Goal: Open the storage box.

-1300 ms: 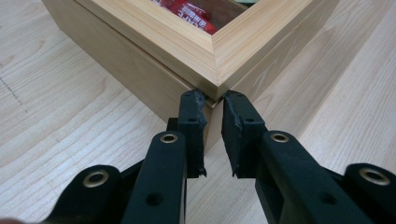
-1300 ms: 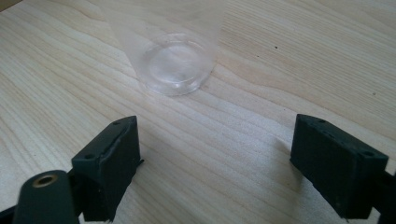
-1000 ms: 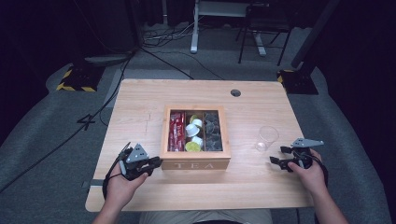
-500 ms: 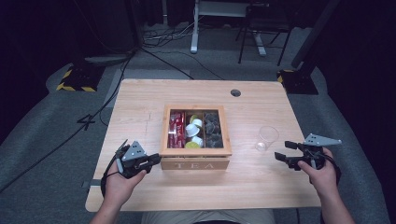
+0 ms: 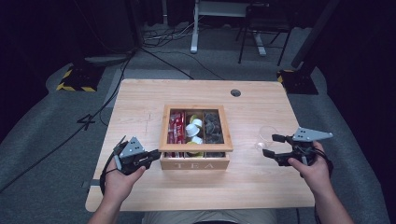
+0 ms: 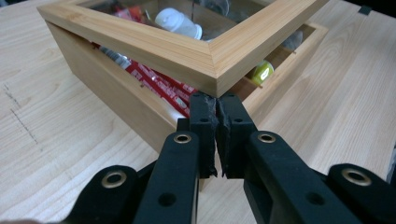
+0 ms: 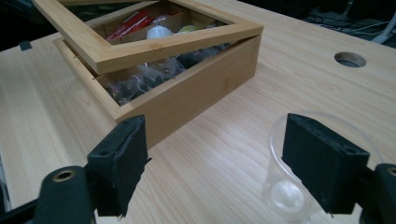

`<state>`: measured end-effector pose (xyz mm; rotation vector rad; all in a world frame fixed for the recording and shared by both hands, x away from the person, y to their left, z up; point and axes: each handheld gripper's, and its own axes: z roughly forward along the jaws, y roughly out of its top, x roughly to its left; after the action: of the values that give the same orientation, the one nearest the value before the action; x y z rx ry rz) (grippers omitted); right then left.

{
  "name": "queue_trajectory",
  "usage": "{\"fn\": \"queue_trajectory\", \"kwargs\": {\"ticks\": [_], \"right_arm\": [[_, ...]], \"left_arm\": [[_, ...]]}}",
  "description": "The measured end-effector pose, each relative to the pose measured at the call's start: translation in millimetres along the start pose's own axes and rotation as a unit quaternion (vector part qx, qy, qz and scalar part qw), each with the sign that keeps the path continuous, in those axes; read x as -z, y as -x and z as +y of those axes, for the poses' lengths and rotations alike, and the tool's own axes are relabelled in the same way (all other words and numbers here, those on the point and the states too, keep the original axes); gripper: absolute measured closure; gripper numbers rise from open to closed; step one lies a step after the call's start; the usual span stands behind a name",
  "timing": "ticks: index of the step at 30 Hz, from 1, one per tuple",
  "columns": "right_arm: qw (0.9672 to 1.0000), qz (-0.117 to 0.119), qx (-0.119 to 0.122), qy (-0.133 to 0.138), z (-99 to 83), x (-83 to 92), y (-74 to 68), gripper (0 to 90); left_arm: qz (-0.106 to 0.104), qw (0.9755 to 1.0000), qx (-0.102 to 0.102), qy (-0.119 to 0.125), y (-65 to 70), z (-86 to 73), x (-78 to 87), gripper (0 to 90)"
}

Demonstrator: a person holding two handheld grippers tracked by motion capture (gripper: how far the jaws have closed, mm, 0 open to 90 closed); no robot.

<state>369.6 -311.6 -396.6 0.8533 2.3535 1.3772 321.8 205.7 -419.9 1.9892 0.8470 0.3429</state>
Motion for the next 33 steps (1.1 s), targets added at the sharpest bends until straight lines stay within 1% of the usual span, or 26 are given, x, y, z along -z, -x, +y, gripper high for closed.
{"fn": "queue_trajectory", "kwargs": {"ticks": [1, 2, 3, 4, 6, 7, 9, 10, 11, 12, 13, 14, 16, 17, 18, 19, 20, 21, 22, 23, 25, 26, 27, 31, 32, 33], "right_arm": [[0.9999, 0.003, 0.012, -0.003, 6.7, -7.4, -4.7, 21.6], [0.9999, 0.003, 0.012, -0.003, 6.7, -7.4, -4.7, 21.6], [0.9997, 0.007, 0.023, -0.009, 12.2, -15.4, -9.5, 21.5], [0.9997, 0.007, 0.023, -0.009, 12.2, -15.4, -9.5, 21.5], [0.9991, 0.010, 0.039, -0.016, 17.3, -23.3, -15.2, 21.2], [0.9980, 0.010, 0.058, -0.024, 22.2, -30.8, -21.7, 20.3], [0.9945, -0.007, 0.095, -0.042, 26.8, -38.5, -29.2, 19.7], [0.9945, -0.007, 0.095, -0.042, 26.8, -38.5, -29.2, 19.7], [0.9928, -0.011, 0.109, -0.047, 28.7, -42.4, -32.6, 20.2], [0.9908, -0.007, 0.122, -0.057, 31.7, -50.3, -38.8, 22.0], [0.9908, -0.007, 0.122, -0.057, 31.7, -50.3, -38.8, 22.0], [0.9898, 0.000, 0.131, -0.056, 34.7, -56.8, -44.8, 23.4], [0.9896, 0.003, 0.133, -0.054, 36.3, -59.4, -47.6, 24.0], [0.9896, 0.010, 0.135, -0.049, 39.1, -64.4, -52.6, 25.8], [0.9896, 0.010, 0.135, -0.049, 39.1, -64.4, -52.6, 25.8], [0.9894, 0.014, 0.137, -0.048, 41.7, -68.7, -56.5, 26.9], [0.9894, 0.014, 0.137, -0.048, 41.7, -68.7, -56.5, 26.9], [0.9872, 0.005, 0.151, -0.053, 43.9, -71.9, -60.3, 27.6], [0.9872, 0.005, 0.151, -0.053, 43.9, -71.9, -60.3, 27.6], [0.9859, 0.002, 0.159, -0.053, 44.9, -73.4, -62.2, 29.0], [0.9856, 0.007, 0.162, -0.050, 47.3, -75.1, -65.4, 32.1], [0.9847, 0.005, 0.167, -0.049, 49.9, -76.4, -67.4, 34.7], [0.9847, 0.005, 0.167, -0.049, 49.9, -76.4, -67.4, 34.7], [0.9824, -0.001, 0.183, -0.038, 55.4, -77.1, -70.7, 45.2], [0.9824, -0.001, 0.183, -0.038, 55.4, -77.1, -70.7, 45.2], [0.9805, -0.002, 0.193, -0.036, 56.7, -77.2, -72.1, 47.4]], "left_arm": [[0.000, 1.0000, 0.000, 0.008, -0.8, 2.2, 0.6, 85.5], [0.000, 1.0000, 0.000, 0.008, -0.8, 2.2, 0.6, 85.6], [-0.001, 0.9999, 0.002, 0.011, -1.2, 3.1, 0.9, 85.6], [-0.001, 0.9999, 0.002, 0.013, -1.6, 4.2, 1.1, 85.6], [0.000, 0.9999, 0.000, 0.017, -2.3, 6.2, 1.4, 85.6], [0.001, 0.9998, -0.004, 0.018, -3.2, 8.1, 1.6, 85.5], [-0.001, 0.9998, -0.002, 0.020, -3.8, 9.3, 0.3, 85.5], [-0.001, 0.9998, -0.002, 0.020, -3.8, 9.3, 0.3, 85.5], [-0.003, 0.9998, 0.000, 0.020, -3.9, 9.8, -0.5, 85.5], [-0.003, 0.9998, 0.000, 0.020, -4.0, 10.3, -1.5, 85.5], [-0.004, 0.9998, 0.001, 0.018, -4.0, 10.6, -2.2, 85.5], [-0.005, 0.9998, 0.001, 0.019, -4.5, 10.9, -3.0, 85.5], [-0.006, 0.9998, 0.001, 0.019, -4.7, 11.1, -3.1, 85.5], [-0.007, 0.9998, 0.004, 0.020, -4.7, 11.2, -3.2, 85.5], [-0.007, 0.9998, 0.004, 0.021, -4.9, 11.4, -3.2, 85.5], [-0.008, 0.9997, 0.004, 0.021, -5.1, 11.9, -3.3, 85.5], [-0.008, 0.9997, 0.004, 0.021, -5.1, 11.9, -3.3, 85.5], [-0.006, 0.9998, 0.000, 0.020, -5.3, 12.4, -3.3, 85.5], [-0.006, 0.9998, 0.000, 0.020, -5.3, 12.4, -3.3, 85.5], [-0.005, 0.9998, -0.002, 0.018, -5.2, 12.4, -3.5, 85.5], [-0.005, 0.9998, -0.003, 0.017, -5.4, 12.5, -4.0, 85.4], [-0.007, 0.9998, 0.000, 0.018, -5.3, 12.5, -4.6, 85.5], [-0.007, 0.9998, 0.000, 0.018, -5.3, 12.5, -4.6, 85.5], [-0.007, 0.9997, 0.001, 0.022, -5.6, 13.4, -5.2, 85.5], [-0.007, 0.9997, 0.001, 0.022, -5.6, 13.4, -5.2, 85.6], [-0.007, 0.9997, 0.001, 0.025, -5.8, 14.0, -4.8, 85.5]]}}
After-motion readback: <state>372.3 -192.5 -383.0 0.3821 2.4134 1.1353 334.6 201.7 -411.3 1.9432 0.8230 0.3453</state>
